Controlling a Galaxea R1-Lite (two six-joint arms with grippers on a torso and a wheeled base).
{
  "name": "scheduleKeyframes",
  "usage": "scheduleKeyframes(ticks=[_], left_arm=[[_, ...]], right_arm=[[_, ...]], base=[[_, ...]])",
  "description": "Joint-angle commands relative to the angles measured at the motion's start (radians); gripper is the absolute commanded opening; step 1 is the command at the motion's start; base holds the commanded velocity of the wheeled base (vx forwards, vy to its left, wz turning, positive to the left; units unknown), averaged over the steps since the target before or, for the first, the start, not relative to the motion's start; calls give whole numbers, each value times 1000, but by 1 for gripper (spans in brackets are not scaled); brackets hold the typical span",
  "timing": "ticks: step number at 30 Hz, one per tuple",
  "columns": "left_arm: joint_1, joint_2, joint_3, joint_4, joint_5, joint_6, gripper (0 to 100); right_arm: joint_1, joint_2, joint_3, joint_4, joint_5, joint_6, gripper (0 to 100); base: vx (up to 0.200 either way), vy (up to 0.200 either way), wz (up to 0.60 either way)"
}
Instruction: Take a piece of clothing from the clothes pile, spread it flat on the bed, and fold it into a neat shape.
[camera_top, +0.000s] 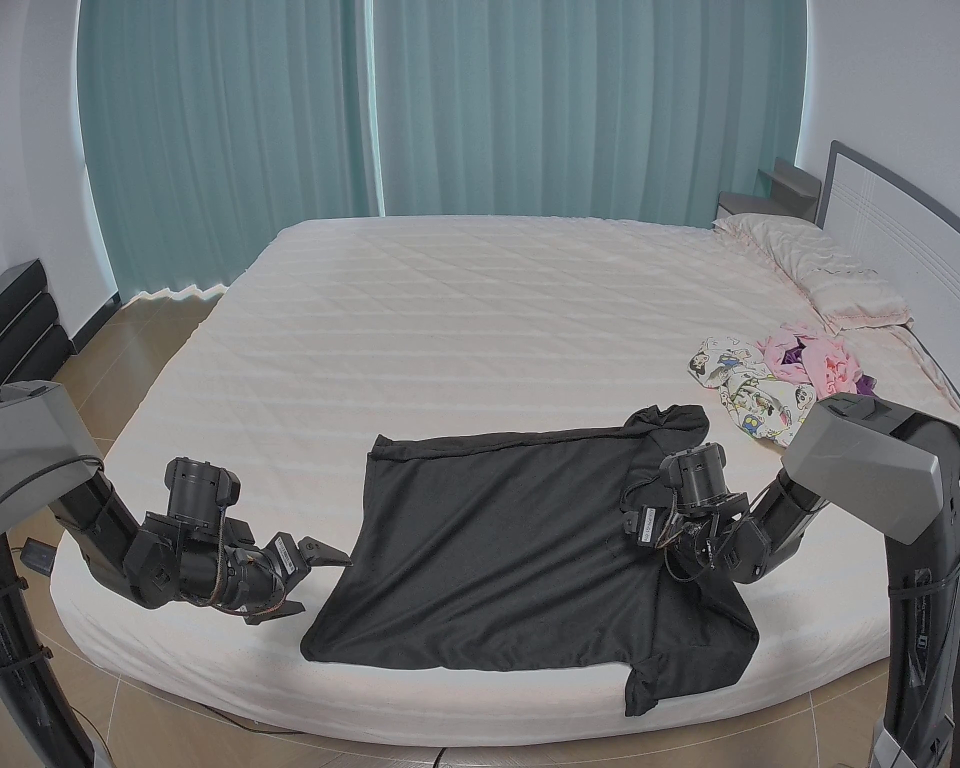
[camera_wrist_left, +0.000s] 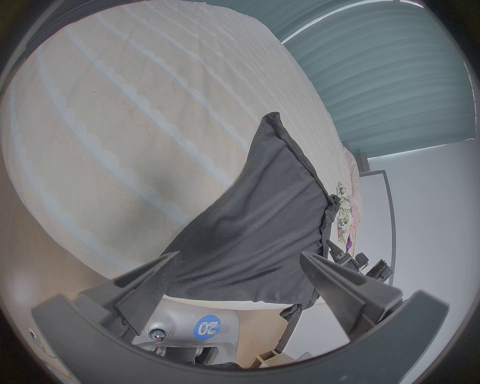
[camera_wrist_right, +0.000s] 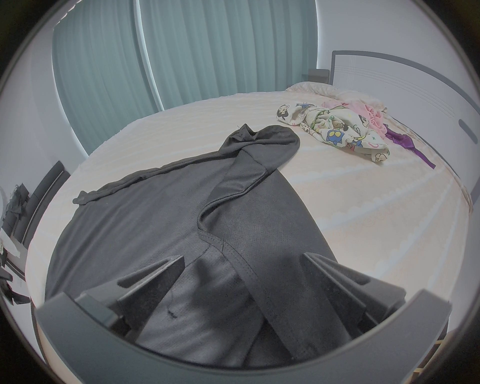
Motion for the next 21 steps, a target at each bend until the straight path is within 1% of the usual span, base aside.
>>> scheduleKeyframes(ticks=[1,8,14,17,19,21], left_arm=[[-1,8,0,-1,0,0,100],[-3,8,0,-1,0,1,100],[-3,17,-1,-1,2,1,100],[-3,21,-3,-1,2,1,100],[-3,21,-1,-1,2,1,100],[-3,21,-3,-1,2,1,100]], right_arm=[[-14,43,-18,2,-2,-10,0],[-49,69,-18,-3,-2,-19,0],[-92,27,-4,-10,2,-10,0],[-130,-14,20,-17,13,5,0],[-138,-27,24,-17,18,11,0],[-172,-66,40,-15,74,30,0]], base=[[0,0,0],[0,0,0],[0,0,0],[0,0,0],[0,0,0],[0,0,0]])
